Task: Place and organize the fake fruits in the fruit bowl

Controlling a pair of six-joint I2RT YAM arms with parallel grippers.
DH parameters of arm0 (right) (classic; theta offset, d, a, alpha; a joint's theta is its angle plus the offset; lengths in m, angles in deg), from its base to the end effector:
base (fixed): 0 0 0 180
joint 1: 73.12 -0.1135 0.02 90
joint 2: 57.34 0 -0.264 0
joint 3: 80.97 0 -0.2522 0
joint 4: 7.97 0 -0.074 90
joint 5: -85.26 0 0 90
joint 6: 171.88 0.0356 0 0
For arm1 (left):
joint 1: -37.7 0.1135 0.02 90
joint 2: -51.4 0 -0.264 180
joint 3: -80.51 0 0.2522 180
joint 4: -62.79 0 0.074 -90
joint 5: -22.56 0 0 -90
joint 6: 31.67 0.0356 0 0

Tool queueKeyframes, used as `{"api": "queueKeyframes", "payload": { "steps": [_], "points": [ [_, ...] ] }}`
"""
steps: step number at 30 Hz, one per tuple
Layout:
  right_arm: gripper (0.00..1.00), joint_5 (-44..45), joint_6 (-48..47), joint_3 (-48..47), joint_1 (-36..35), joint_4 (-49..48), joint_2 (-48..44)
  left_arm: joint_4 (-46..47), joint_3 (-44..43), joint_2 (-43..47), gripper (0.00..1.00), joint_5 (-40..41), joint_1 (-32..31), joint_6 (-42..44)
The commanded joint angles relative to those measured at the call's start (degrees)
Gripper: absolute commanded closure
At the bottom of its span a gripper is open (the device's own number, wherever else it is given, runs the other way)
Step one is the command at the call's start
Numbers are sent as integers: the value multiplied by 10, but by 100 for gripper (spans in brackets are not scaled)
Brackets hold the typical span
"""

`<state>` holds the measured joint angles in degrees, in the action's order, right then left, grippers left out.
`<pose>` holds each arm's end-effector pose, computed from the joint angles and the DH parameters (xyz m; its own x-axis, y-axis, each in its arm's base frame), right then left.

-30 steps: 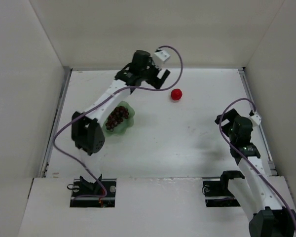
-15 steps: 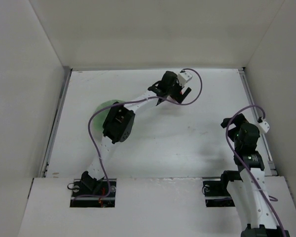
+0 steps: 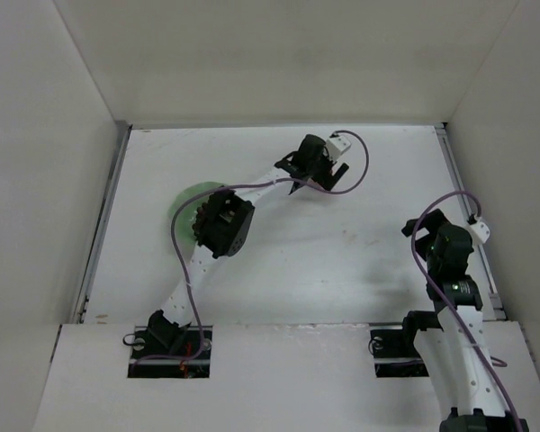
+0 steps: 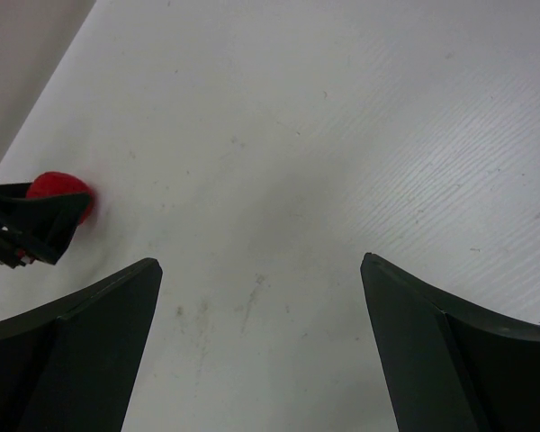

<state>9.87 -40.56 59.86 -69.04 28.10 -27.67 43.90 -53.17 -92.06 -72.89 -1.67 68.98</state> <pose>0.1354 -0.0187 0.2373 -0.1410 0.6506 -0.7462 0.5153 0.6918 0.5058 0.4437 -0.3684 0.1753 -0.2359 0.4315 -0.8707 0.7524 0.6481 0.1174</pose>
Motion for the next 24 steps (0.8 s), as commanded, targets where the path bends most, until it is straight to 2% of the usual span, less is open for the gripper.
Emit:
{"api": "queueKeyframes", "payload": {
  "steps": [1, 4, 9, 13, 16, 19, 24],
  "points": [
    [0, 8, -12, -25, 3, -8, 3, -17, -41, -2, 10, -15, 8, -8],
    [0, 8, -12, -27, 3, -8, 3, -15, -44, -2, 42, -11, 15, -17],
    [0, 8, -16, -28, 4, -7, 4, -1, -23, 42, 77, -12, 14, -7],
    [0, 8, -11, -25, 4, -9, 2, -1, 44, 120, 81, -20, 11, 14],
    [0, 8, -7, -19, 1, -12, -3, -29, 128, 222, 81, -30, 24, 48],
    [0, 9, 0, -5, -3, -23, -4, -106, 221, 344, 82, -41, 65, 97],
    [0, 20, 22, 19, -18, -63, 15, -242, 351, 494, 82, -44, 144, 182]
  ]
}}
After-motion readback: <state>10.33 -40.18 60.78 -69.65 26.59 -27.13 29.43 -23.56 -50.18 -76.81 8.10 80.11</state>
